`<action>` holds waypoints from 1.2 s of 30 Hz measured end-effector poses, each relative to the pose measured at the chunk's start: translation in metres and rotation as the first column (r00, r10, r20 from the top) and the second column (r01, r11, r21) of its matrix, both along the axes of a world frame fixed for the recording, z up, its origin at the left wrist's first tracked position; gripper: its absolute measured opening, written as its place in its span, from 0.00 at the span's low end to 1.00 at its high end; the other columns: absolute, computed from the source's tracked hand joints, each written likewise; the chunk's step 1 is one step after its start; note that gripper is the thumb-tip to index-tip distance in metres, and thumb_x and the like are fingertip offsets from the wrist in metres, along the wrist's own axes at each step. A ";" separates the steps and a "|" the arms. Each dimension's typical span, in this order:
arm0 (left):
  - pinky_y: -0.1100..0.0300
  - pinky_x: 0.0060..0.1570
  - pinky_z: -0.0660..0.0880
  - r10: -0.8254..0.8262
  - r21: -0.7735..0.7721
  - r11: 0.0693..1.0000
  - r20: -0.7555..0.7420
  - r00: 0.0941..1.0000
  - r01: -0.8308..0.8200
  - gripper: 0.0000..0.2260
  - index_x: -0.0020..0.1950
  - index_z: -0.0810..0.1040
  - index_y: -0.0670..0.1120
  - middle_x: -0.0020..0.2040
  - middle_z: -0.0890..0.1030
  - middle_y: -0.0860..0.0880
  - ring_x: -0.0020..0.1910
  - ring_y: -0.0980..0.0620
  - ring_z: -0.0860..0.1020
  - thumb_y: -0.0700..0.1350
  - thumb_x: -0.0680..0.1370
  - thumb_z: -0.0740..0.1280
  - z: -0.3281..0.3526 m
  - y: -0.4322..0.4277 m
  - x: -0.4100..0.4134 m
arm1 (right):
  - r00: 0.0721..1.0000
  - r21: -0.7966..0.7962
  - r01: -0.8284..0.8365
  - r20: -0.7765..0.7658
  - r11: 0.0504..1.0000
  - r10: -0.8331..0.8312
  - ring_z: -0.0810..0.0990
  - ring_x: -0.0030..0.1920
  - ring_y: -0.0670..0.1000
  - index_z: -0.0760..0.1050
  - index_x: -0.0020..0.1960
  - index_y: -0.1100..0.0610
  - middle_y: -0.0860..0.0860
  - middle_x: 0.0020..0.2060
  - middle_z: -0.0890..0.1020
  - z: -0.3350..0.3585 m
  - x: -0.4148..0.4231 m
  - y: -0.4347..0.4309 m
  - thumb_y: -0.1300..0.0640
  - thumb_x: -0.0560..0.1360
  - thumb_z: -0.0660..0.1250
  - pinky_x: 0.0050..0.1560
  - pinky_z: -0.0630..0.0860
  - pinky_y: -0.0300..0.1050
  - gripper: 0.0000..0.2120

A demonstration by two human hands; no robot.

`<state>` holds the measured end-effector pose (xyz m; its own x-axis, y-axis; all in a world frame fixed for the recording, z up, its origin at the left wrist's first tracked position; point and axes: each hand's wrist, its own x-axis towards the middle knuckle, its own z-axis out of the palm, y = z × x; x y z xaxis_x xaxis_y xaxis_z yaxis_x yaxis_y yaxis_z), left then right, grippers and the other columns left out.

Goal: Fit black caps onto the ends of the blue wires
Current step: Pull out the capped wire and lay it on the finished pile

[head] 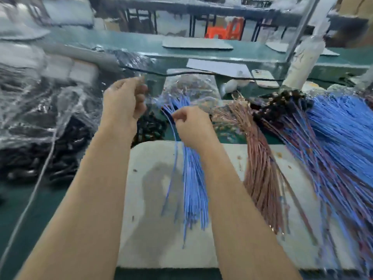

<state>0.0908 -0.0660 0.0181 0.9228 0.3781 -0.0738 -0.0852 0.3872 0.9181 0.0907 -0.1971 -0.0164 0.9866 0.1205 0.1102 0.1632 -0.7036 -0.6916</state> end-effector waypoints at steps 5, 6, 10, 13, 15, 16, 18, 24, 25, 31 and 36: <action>0.68 0.23 0.67 0.066 0.015 0.998 -0.017 0.998 -0.066 0.04 0.45 0.74 0.46 0.31 0.77 0.54 0.26 0.60 0.70 0.40 0.78 0.62 -0.010 0.032 -0.011 | 0.999 -0.118 0.018 -0.036 0.993 -0.022 0.78 0.55 0.56 0.78 0.57 0.55 0.54 0.55 0.81 -0.018 0.011 0.037 0.66 0.75 0.60 0.55 0.76 0.49 0.15; 0.68 0.24 0.67 0.072 0.016 0.997 -0.013 0.997 -0.072 0.04 0.45 0.74 0.46 0.32 0.77 0.53 0.26 0.60 0.71 0.40 0.78 0.62 -0.011 0.033 -0.011 | 0.998 -0.170 0.014 -0.053 0.985 -0.023 0.78 0.54 0.57 0.78 0.57 0.56 0.54 0.54 0.81 -0.020 0.013 0.042 0.66 0.75 0.60 0.52 0.77 0.49 0.14; 0.68 0.26 0.69 0.049 -0.002 0.999 -0.021 0.999 -0.049 0.05 0.44 0.75 0.47 0.32 0.79 0.55 0.27 0.60 0.71 0.40 0.79 0.62 -0.016 0.026 -0.011 | 0.996 -0.289 0.014 -0.083 0.957 -0.040 0.76 0.51 0.58 0.76 0.57 0.56 0.55 0.52 0.80 -0.023 0.020 0.053 0.66 0.76 0.61 0.44 0.73 0.47 0.12; 0.68 0.27 0.69 0.030 -0.026 0.999 -0.025 0.999 -0.031 0.06 0.43 0.75 0.48 0.31 0.79 0.55 0.27 0.60 0.71 0.40 0.79 0.61 -0.017 0.020 -0.009 | 0.995 -0.301 0.015 -0.091 0.954 -0.044 0.75 0.51 0.58 0.74 0.57 0.56 0.55 0.52 0.79 -0.023 0.024 0.053 0.64 0.76 0.61 0.43 0.71 0.46 0.11; 0.68 0.28 0.69 0.027 -0.034 0.999 -0.026 0.999 -0.028 0.06 0.44 0.74 0.47 0.32 0.79 0.55 0.28 0.60 0.71 0.40 0.79 0.61 -0.018 0.019 -0.009 | 0.996 -0.280 0.026 -0.075 0.960 -0.049 0.76 0.52 0.57 0.75 0.57 0.57 0.55 0.53 0.78 -0.023 0.025 0.051 0.63 0.76 0.61 0.42 0.70 0.46 0.11; 0.68 0.28 0.69 0.026 -0.033 0.999 -0.027 0.999 -0.027 0.05 0.44 0.75 0.47 0.32 0.79 0.55 0.28 0.60 0.71 0.40 0.79 0.61 -0.018 0.019 -0.009 | 0.997 -0.252 0.033 -0.055 0.967 -0.048 0.76 0.51 0.57 0.75 0.56 0.57 0.55 0.54 0.78 -0.023 0.024 0.050 0.63 0.76 0.61 0.43 0.71 0.46 0.11; 0.67 0.28 0.69 0.031 -0.028 0.999 -0.027 0.999 -0.032 0.04 0.47 0.75 0.45 0.33 0.78 0.54 0.29 0.59 0.71 0.40 0.79 0.61 -0.018 0.022 -0.010 | 0.999 -0.163 0.043 0.005 0.986 -0.043 0.77 0.50 0.56 0.76 0.55 0.56 0.55 0.53 0.78 -0.022 0.021 0.050 0.63 0.75 0.62 0.45 0.74 0.47 0.10; 0.67 0.28 0.70 0.049 -0.031 0.998 -0.010 0.999 -0.049 0.05 0.45 0.75 0.46 0.31 0.79 0.54 0.28 0.58 0.71 0.39 0.79 0.62 -0.016 0.025 -0.010 | 0.984 -0.209 -0.173 0.000 0.962 0.177 0.77 0.54 0.56 0.80 0.54 0.51 0.53 0.52 0.79 -0.018 0.009 0.068 0.64 0.73 0.63 0.55 0.75 0.50 0.14; 0.67 0.28 0.70 0.048 -0.029 0.998 -0.011 0.999 -0.049 0.05 0.44 0.75 0.46 0.31 0.79 0.54 0.28 0.58 0.72 0.40 0.79 0.62 -0.016 0.025 -0.010 | 0.982 -0.265 -0.187 -0.010 0.946 0.191 0.75 0.57 0.57 0.79 0.56 0.51 0.54 0.55 0.78 -0.019 0.010 0.071 0.63 0.73 0.63 0.56 0.75 0.50 0.15; 0.67 0.29 0.70 0.036 -0.038 0.999 -0.018 0.999 -0.036 0.04 0.46 0.75 0.46 0.31 0.80 0.54 0.29 0.58 0.72 0.40 0.79 0.62 -0.017 0.025 -0.012 | 0.984 -0.495 -0.176 -0.060 0.851 0.168 0.66 0.62 0.61 0.71 0.66 0.54 0.56 0.61 0.68 -0.019 0.014 0.076 0.60 0.77 0.61 0.57 0.68 0.53 0.18; 0.67 0.30 0.70 0.033 -0.048 0.998 -0.019 0.999 -0.034 0.04 0.46 0.75 0.45 0.33 0.79 0.53 0.29 0.58 0.72 0.39 0.78 0.62 -0.019 0.025 -0.013 | 0.991 -0.447 -0.126 -0.027 0.886 0.128 0.66 0.63 0.61 0.71 0.65 0.54 0.57 0.61 0.68 -0.022 0.014 0.077 0.59 0.77 0.64 0.59 0.68 0.53 0.17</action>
<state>0.0776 -0.0412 -0.0007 0.9079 0.4045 -0.1096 -0.0822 0.4283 0.8999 0.1051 -0.1205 -0.0389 0.9593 0.2819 0.0178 0.2734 -0.9110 -0.3087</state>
